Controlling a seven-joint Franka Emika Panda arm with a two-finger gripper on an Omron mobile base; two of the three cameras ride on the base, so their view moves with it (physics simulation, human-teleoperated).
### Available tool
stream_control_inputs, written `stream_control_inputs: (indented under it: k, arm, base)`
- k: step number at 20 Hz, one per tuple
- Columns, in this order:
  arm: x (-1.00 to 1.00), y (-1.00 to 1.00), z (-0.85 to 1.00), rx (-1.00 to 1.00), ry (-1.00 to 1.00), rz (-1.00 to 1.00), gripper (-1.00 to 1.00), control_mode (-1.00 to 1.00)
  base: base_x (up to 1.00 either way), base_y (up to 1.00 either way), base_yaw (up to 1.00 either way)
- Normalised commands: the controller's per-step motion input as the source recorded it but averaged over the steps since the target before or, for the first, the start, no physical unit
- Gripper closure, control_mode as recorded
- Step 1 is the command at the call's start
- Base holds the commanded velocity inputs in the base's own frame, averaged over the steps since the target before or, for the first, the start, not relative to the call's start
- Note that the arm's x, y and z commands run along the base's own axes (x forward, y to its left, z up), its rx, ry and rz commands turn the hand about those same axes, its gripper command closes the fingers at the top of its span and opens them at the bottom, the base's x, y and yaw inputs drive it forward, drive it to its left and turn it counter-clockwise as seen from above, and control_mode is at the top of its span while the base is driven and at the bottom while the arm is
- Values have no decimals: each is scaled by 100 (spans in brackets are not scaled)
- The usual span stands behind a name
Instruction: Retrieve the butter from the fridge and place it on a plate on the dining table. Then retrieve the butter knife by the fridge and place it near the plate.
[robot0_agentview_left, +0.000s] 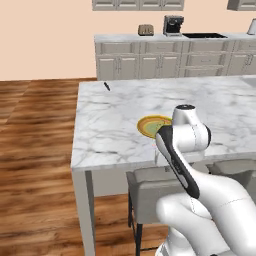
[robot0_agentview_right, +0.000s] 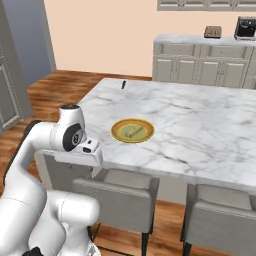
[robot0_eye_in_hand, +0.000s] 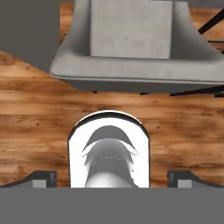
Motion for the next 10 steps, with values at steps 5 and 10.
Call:
stream_control_inputs:
  k: [5,10]
  arm:
    - [0,0,0,0,0,0,-100,100]
    - [0,0,0,0,0,0,-100,100]
  base:
    - [-53,50,15]
    - [-14,78,20]
